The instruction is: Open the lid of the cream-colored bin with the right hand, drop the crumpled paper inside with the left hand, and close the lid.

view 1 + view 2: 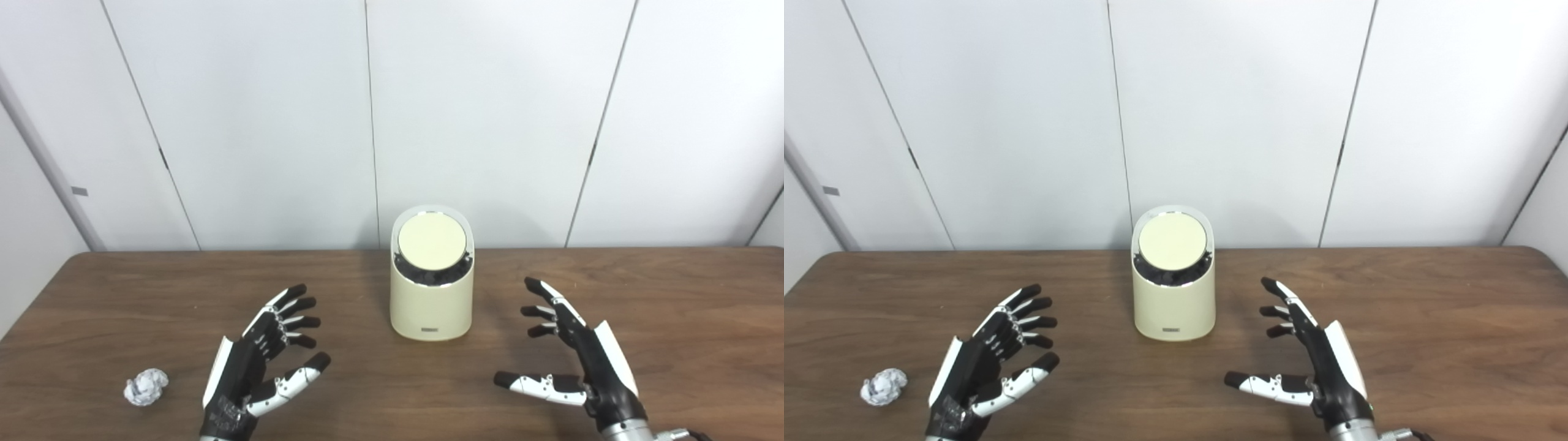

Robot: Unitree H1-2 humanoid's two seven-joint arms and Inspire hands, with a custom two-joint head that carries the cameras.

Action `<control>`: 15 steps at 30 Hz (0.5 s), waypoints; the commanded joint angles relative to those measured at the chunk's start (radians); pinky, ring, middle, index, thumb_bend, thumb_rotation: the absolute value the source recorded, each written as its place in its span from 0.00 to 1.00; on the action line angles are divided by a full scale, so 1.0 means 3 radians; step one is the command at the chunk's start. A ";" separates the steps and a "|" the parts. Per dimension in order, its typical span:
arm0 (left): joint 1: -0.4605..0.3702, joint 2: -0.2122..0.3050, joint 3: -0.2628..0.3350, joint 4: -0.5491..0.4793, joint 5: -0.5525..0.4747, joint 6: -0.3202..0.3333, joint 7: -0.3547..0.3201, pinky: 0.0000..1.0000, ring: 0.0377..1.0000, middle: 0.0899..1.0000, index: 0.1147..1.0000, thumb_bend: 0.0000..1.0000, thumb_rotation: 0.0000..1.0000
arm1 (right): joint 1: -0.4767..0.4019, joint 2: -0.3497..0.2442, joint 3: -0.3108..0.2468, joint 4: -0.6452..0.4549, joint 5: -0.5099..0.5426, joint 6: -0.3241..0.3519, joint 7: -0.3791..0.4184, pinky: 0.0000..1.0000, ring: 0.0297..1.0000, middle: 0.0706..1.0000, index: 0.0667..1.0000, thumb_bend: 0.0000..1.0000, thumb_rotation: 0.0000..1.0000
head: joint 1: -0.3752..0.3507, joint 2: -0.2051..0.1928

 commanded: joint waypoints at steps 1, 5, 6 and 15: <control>-0.0097 0.0002 0.0016 -0.0065 -0.0035 -0.0093 0.0026 0.60 0.71 0.80 0.86 0.69 0.17 | -0.0063 0.0003 -0.0011 -0.0061 0.0001 -0.0053 -0.0059 0.62 0.77 0.89 0.89 0.79 0.29 | 0.0001 0.0000; -0.0103 0.0011 0.0017 -0.0047 -0.0027 -0.0113 0.0024 0.60 0.71 0.80 0.86 0.68 0.17 | -0.0068 0.0012 -0.0007 -0.0067 0.0010 -0.0034 -0.0050 0.60 0.77 0.89 0.89 0.79 0.29 | -0.0003 -0.0013; -0.0103 0.0012 0.0017 -0.0045 -0.0027 -0.0116 0.0023 0.60 0.71 0.80 0.86 0.67 0.17 | -0.0066 0.0016 -0.0003 -0.0085 -0.0003 -0.0013 -0.0045 0.61 0.77 0.89 0.89 0.79 0.30 | -0.0003 -0.0013; -0.0106 0.0011 0.0016 -0.0038 -0.0024 -0.0131 0.0024 0.60 0.71 0.80 0.86 0.68 0.17 | -0.0068 0.0016 0.0005 -0.0096 -0.0032 -0.0016 -0.0050 0.64 0.76 0.89 0.89 0.79 0.31 | -0.0003 -0.0011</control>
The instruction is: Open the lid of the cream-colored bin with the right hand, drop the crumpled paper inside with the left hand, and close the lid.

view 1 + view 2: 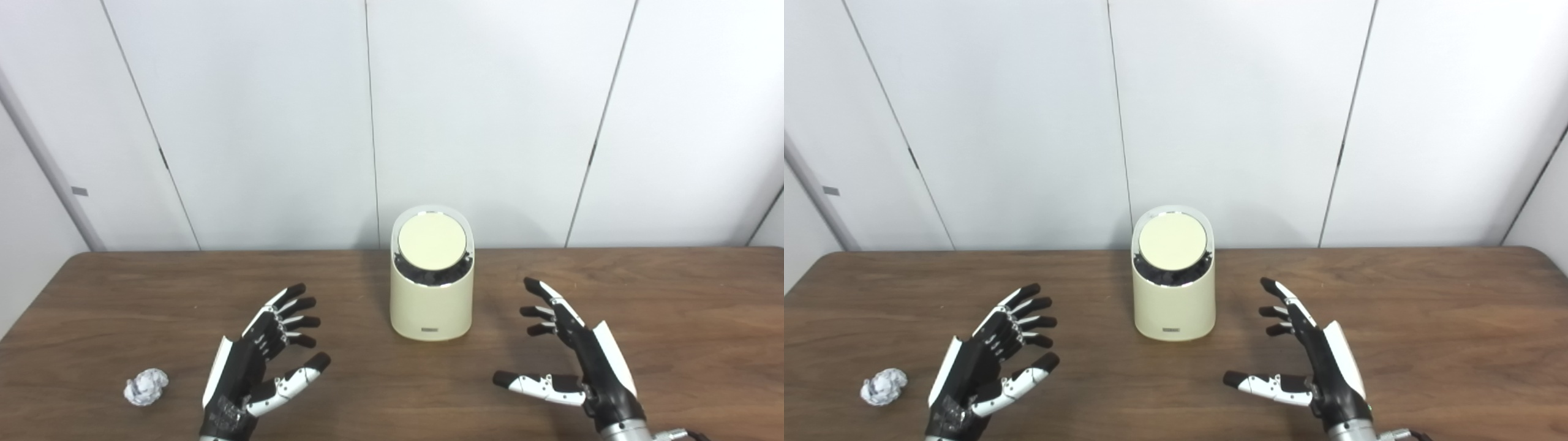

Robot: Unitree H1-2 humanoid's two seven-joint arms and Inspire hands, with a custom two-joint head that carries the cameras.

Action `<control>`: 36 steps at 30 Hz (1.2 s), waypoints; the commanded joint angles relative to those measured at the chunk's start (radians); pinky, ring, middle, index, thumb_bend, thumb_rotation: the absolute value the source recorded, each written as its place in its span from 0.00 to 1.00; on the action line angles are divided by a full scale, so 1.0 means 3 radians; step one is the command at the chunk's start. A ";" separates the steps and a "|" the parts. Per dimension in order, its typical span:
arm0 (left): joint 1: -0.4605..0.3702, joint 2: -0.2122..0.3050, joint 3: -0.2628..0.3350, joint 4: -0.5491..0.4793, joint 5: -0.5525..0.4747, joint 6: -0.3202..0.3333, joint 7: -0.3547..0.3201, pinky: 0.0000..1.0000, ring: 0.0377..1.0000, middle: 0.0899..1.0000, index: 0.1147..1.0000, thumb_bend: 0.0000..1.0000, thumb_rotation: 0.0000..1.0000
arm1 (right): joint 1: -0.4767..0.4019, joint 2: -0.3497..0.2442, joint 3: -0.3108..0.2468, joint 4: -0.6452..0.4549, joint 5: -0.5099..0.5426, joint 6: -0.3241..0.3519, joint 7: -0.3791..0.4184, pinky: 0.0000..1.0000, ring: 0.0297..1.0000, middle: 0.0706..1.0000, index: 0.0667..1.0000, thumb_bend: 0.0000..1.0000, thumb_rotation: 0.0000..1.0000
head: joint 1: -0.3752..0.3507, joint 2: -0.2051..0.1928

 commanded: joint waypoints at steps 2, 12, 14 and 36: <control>-0.0105 0.0007 0.0015 -0.0044 -0.0016 -0.0110 0.0026 0.60 0.71 0.80 0.86 0.68 0.17 | -0.0067 0.0010 0.0001 -0.0098 -0.0020 -0.0025 -0.0051 0.64 0.76 0.89 0.89 0.79 0.31 | -0.0006 -0.0005; -0.0011 0.0086 0.0013 -0.0077 -0.0021 -0.0050 -0.0029 0.62 0.73 0.81 0.85 0.64 0.17 | -0.0108 0.0011 -0.0008 -0.0083 -0.0003 -0.0076 -0.0071 0.63 0.78 0.90 0.90 0.75 0.34 | -0.0051 -0.0079; 0.0019 0.0106 0.0030 -0.0093 0.0015 -0.0032 -0.0016 0.62 0.72 0.80 0.84 0.64 0.16 | -0.0169 0.0006 -0.0012 -0.0071 -0.0001 -0.0063 -0.0066 0.65 0.79 0.91 0.90 0.74 0.32 | -0.0064 -0.0112; 0.0049 0.0132 0.0024 -0.0082 -0.0017 -0.0051 -0.0034 0.63 0.72 0.81 0.85 0.65 0.11 | -0.1375 -0.0050 0.0193 -0.0021 -0.0583 0.1095 0.0163 0.71 0.87 0.92 0.93 0.80 0.43 | -0.0102 -0.0254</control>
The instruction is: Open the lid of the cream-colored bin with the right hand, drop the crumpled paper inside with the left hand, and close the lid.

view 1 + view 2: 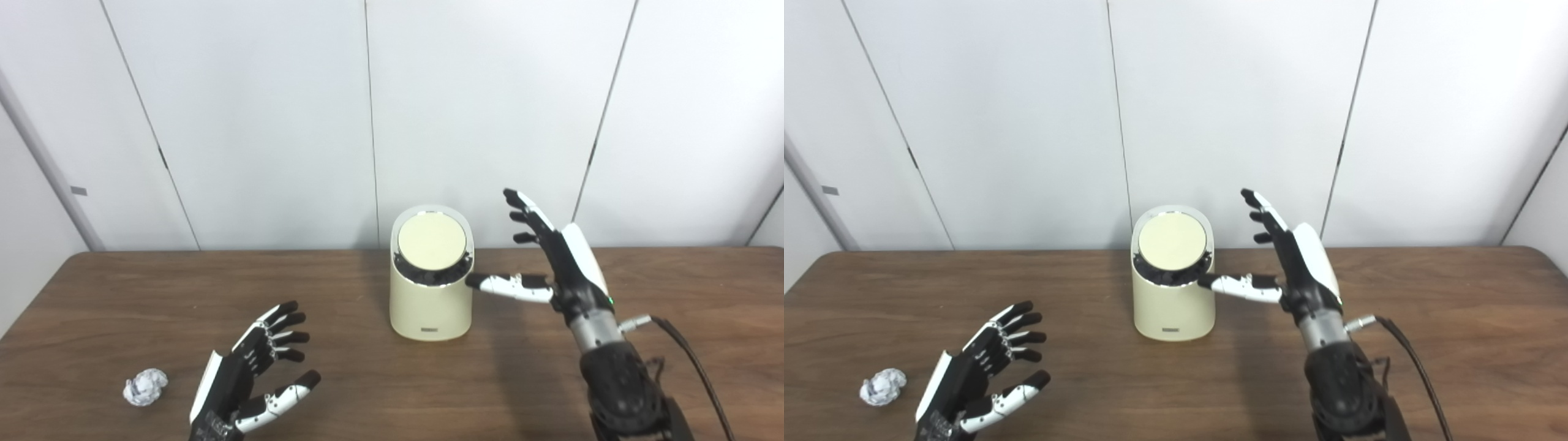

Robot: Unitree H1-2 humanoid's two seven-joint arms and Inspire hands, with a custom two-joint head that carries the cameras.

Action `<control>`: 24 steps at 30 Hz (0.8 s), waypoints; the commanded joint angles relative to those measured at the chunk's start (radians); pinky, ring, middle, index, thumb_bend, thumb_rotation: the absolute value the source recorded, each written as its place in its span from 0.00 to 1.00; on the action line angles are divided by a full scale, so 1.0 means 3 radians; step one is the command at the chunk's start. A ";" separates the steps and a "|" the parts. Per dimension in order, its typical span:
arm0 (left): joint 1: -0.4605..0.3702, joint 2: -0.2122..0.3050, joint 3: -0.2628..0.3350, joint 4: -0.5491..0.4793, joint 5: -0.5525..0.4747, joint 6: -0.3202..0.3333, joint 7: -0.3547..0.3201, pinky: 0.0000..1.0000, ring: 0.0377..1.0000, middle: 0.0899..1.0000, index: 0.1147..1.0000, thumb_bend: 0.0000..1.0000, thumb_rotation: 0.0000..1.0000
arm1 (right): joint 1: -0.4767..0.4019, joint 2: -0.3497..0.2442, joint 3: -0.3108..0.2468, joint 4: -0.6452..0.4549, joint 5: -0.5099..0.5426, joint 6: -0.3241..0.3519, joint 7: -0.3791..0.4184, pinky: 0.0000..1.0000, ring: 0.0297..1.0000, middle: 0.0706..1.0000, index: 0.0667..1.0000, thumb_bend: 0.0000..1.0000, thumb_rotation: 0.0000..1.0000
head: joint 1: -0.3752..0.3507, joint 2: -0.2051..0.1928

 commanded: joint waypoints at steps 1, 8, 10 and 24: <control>-0.0095 0.0008 -0.0002 -0.0076 -0.0012 -0.0059 0.0011 0.63 0.73 0.81 0.85 0.65 0.12 | -0.0249 -0.0038 0.0061 -0.0051 -0.0116 0.0086 0.0043 0.70 0.86 0.91 0.93 0.79 0.45 | -0.0004 0.0006; -0.0116 -0.0005 -0.0012 -0.0065 0.0019 -0.0052 0.0018 0.63 0.72 0.80 0.84 0.64 0.11 | -0.0551 -0.0069 0.0233 0.0133 -0.0331 0.0295 0.0088 0.66 0.83 0.91 0.92 0.74 0.46 | -0.0005 0.0004; -0.0120 -0.0009 -0.0015 -0.0055 0.0026 -0.0061 0.0022 0.63 0.72 0.80 0.84 0.64 0.11 | -0.0612 -0.0077 0.0258 0.0209 -0.0350 0.0299 0.0090 0.66 0.83 0.91 0.92 0.74 0.46 | 0.0002 0.0002; -0.0146 -0.0006 -0.0036 -0.0033 -0.0018 -0.0064 -0.0005 0.63 0.72 0.81 0.85 0.66 0.14 | -0.0865 -0.0109 0.0420 0.0569 -0.0493 0.0260 0.0002 0.61 0.80 0.88 0.90 0.78 0.43 | 0.0003 0.0014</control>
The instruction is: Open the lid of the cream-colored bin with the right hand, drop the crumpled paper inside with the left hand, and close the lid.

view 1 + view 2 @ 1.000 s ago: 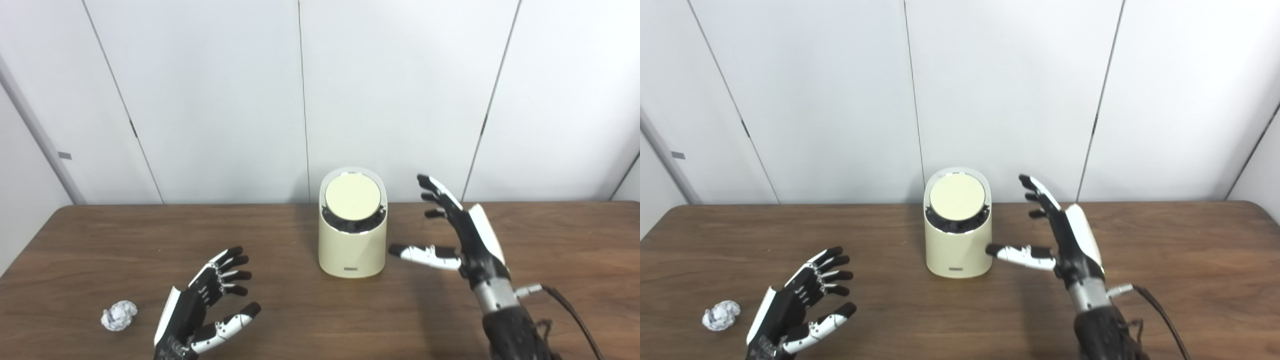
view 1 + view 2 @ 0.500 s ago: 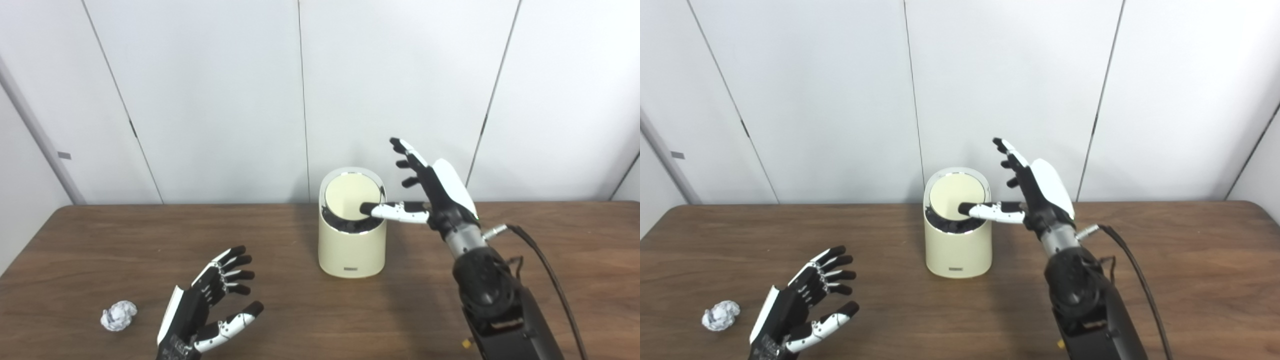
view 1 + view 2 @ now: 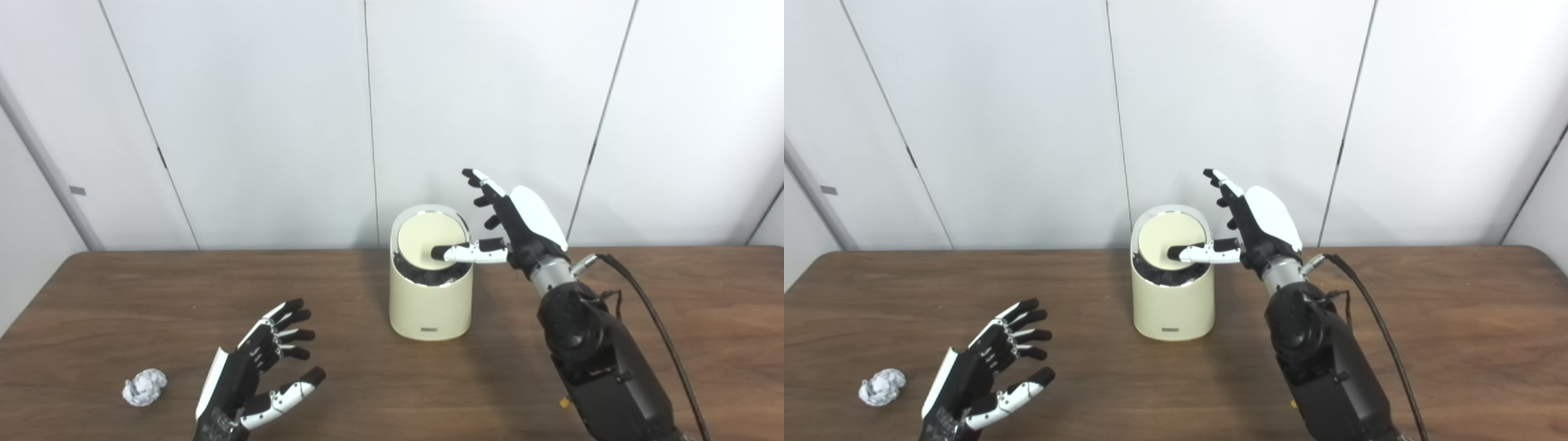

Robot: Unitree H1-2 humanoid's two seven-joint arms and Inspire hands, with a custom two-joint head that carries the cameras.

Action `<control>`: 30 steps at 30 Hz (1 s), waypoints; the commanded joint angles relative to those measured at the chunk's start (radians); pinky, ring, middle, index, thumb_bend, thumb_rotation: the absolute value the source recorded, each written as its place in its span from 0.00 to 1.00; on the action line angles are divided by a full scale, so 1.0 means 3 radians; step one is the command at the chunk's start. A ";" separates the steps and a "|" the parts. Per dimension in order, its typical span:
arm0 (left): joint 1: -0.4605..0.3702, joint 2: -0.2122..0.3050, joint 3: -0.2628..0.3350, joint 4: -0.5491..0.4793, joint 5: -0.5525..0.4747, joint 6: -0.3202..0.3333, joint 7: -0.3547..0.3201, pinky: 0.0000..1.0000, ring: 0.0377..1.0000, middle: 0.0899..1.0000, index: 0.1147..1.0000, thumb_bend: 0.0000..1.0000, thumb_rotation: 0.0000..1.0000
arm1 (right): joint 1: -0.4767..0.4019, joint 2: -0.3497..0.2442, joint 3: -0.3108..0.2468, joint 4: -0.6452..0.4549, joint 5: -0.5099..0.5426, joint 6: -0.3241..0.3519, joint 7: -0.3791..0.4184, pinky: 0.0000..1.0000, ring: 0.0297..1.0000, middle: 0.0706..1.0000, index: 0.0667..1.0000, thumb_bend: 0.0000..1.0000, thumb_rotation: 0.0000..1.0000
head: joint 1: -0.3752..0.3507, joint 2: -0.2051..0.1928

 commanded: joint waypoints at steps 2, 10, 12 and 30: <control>-0.0107 0.0018 0.0001 -0.0049 0.0005 -0.0057 0.0011 0.63 0.72 0.81 0.85 0.66 0.15 | -0.0208 -0.0015 0.0016 -0.0055 -0.0051 -0.0086 -0.0091 0.62 0.80 0.88 0.90 0.78 0.42 | -0.0002 0.0005; -0.0111 0.0022 -0.0012 -0.0078 -0.0024 -0.0057 -0.0010 0.62 0.72 0.81 0.84 0.65 0.14 | -0.0254 -0.0010 0.0079 -0.0009 -0.0149 -0.0060 -0.0110 0.64 0.80 0.86 0.88 0.80 0.38 | -0.0002 0.0029; -0.0111 0.0015 -0.0015 -0.0085 -0.0034 -0.0050 -0.0011 0.62 0.72 0.80 0.84 0.66 0.14 | -0.0256 -0.0010 0.0099 -0.0009 -0.0175 -0.0048 -0.0103 0.62 0.80 0.86 0.88 0.80 0.37 | 0.0007 0.0031; -0.0075 0.0008 -0.0022 -0.0159 -0.0071 -0.0024 -0.0011 0.62 0.72 0.80 0.84 0.67 0.16 | -0.0293 -0.0232 0.0480 0.0016 -0.0932 0.0219 0.0069 0.66 0.79 0.89 0.87 0.89 0.07 | 0.0037 0.0107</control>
